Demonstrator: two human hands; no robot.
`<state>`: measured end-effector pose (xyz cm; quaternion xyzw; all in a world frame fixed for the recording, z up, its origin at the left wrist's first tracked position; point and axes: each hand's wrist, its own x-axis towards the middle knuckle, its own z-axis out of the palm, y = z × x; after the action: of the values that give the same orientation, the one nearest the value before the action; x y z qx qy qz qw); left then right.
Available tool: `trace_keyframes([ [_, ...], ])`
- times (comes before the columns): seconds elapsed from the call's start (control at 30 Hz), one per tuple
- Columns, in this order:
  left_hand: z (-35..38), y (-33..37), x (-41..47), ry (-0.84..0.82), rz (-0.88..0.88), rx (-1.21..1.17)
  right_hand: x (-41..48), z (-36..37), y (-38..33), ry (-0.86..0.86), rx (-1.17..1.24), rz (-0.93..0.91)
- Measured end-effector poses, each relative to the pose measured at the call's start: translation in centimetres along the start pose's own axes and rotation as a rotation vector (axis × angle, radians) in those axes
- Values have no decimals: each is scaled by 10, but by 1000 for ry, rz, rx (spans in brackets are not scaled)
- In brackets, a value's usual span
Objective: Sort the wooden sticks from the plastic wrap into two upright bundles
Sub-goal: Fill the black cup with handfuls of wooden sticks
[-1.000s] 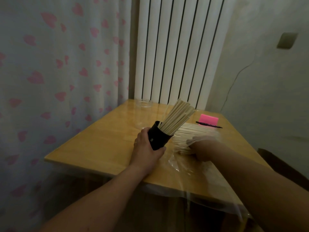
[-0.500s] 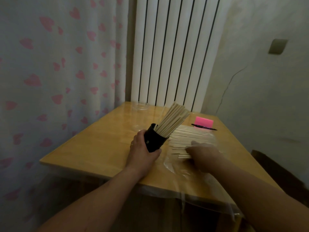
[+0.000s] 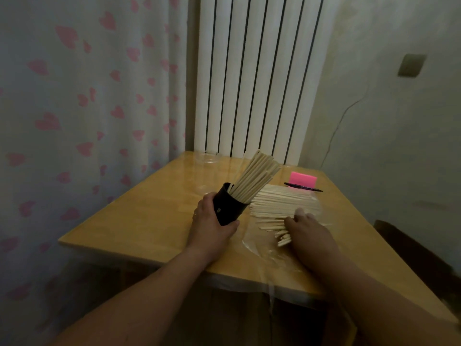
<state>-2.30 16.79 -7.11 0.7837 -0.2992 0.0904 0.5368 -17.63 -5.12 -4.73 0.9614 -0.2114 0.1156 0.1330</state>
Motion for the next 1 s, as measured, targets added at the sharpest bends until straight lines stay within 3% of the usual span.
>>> trace_keyframes([
  [0.3,-3,3,-2,-1,7,-4,-11,-3,-3,41,33,-22],
  [0.4,-1,2,-2,6,12,0,-18,-6,0,168,90,-62],
  [0.5,-1,2,-1,11,14,-1,-27,-17,-1,414,201,-45],
  [0.63,-1,1,-1,4,7,-2,-41,-54,-13,617,682,150],
  [0.8,-2,3,-1,8,5,-6,-38,-127,-5,613,1404,477],
  [0.9,-2,4,-1,4,0,-3,-33,-156,-10,588,1787,430],
  [1.0,-2,4,-2,2,7,-5,-23,-164,-27,524,1918,355],
])
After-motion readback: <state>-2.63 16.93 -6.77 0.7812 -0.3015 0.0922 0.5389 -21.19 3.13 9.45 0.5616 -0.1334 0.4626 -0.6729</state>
